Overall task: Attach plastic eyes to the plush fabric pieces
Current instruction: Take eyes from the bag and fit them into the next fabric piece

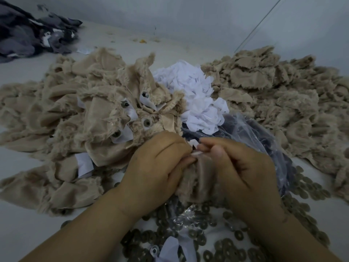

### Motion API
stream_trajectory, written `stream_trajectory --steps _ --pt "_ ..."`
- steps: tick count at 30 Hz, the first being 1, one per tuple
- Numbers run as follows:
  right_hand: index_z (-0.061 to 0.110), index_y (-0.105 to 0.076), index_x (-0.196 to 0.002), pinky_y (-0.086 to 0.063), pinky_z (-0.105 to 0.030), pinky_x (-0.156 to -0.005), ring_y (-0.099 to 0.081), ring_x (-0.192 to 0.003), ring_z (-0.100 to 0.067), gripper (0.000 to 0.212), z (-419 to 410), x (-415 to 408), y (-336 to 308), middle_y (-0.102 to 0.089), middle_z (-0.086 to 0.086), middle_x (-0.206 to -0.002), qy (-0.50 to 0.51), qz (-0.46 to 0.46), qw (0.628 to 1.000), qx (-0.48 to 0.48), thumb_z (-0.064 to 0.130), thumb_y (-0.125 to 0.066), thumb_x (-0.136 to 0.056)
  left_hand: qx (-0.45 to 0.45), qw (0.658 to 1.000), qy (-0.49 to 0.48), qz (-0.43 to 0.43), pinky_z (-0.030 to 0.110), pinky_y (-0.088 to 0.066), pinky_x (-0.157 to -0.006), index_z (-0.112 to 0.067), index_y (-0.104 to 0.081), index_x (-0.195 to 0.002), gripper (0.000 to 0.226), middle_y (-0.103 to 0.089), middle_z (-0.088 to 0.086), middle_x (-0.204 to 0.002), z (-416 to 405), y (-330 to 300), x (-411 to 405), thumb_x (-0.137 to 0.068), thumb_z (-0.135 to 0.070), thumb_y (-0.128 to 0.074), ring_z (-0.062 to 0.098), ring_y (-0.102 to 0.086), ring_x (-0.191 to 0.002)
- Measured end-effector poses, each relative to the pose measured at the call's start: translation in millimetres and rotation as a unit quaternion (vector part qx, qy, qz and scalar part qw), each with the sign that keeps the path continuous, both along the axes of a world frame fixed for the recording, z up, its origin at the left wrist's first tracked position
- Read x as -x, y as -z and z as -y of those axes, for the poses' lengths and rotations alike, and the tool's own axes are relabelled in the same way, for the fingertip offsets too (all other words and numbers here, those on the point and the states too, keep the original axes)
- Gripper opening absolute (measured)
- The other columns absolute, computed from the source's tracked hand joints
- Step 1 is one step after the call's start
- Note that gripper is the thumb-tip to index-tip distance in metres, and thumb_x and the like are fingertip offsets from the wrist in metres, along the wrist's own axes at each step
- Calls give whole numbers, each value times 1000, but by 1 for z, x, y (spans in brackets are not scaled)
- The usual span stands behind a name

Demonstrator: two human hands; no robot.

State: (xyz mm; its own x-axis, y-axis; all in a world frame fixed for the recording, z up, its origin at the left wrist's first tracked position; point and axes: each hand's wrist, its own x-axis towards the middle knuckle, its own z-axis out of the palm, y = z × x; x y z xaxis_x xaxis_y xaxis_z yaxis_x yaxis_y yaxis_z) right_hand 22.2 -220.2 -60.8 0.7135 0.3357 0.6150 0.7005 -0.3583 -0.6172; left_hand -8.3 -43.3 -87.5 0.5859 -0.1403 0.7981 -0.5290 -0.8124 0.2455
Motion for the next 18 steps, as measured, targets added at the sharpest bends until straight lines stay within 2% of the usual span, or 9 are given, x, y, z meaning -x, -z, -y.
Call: stream_trajectory --steps 3,6,7,9,11,12,13,15,18 --pt "31 -69 -114 -47 -3 -75 -63 -93 15 24 1 -6 5 -69 28 -96 57 -139 989 2 37 -50 -100 -34 999 -13 30 42 -56 -76 8 -73 -92 17 -71 20 -94 2 1 5 -90 -6 -63 32 -69 -85" --pt "44 -66 -111 -46 0 -75 -61 -96 18 22 4 -9 7 -68 35 -102 -16 -282 959 -15 44 -62 -90 -35 998 3 55 40 -58 -79 9 -73 -95 22 -70 22 -99 3 -4 10 -95 -5 -57 31 -71 -88" --pt "44 -69 -110 -51 -6 -77 -66 -97 11 26 5 -9 7 -70 30 -106 -61 -340 937 -54 45 -65 -84 -34 998 16 52 38 -58 -80 9 -73 -96 25 -70 22 -99 4 -6 10 -97 -6 -54 31 -70 -89" --pt "41 -71 -112 -61 -31 -80 -73 -101 -15 30 5 -10 8 -76 10 -110 -129 -433 882 -134 29 -70 -84 -7 999 40 17 34 -55 -86 7 -73 -98 21 -69 20 -104 7 -12 10 -96 -6 -56 29 -68 -94" --pt "37 -70 -115 -61 -47 -84 -72 -103 -31 38 5 -10 9 -75 0 -113 -142 -431 876 -163 12 -71 -86 42 996 63 -49 33 -51 -92 3 -68 -108 23 -64 15 -114 11 -17 10 -91 -13 -65 23 -62 -105" --pt "36 -70 -116 -60 -47 -85 -72 -104 -31 39 5 -10 9 -75 -1 -114 -137 -417 882 -172 14 -74 -83 53 992 65 -90 33 -50 -94 -1 -64 -115 33 -60 11 -120 11 -18 12 -89 -20 -69 20 -58 -111" --pt "36 -69 -116 -61 -44 -83 -72 -103 -27 41 6 -9 9 -75 -1 -114 -131 -402 889 -176 19 -77 -80 51 989 63 -127 35 -50 -93 -5 -59 -122 42 -55 8 -125 11 -18 12 -86 -24 -71 19 -55 -115" --pt "38 -69 -115 -61 -32 -78 -74 -100 -19 41 5 -7 10 -75 1 -111 -133 -374 902 -170 20 -80 -80 21 987 55 -147 39 -52 -86 -9 -54 -129 46 -50 9 -127 7 -19 11 -87 -14 -70 21 -54 -112" --pt "36 -72 -110 -59 -23 -76 -74 -97 -18 47 4 -7 12 -77 1 -102 -119 -341 919 -161 -4 -72 -85 -26 995 33 -91 35 -51 -78 0 -63 -124 30 -60 19 -111 -4 -22 13 -98 -4 -48 25 -57 -95"
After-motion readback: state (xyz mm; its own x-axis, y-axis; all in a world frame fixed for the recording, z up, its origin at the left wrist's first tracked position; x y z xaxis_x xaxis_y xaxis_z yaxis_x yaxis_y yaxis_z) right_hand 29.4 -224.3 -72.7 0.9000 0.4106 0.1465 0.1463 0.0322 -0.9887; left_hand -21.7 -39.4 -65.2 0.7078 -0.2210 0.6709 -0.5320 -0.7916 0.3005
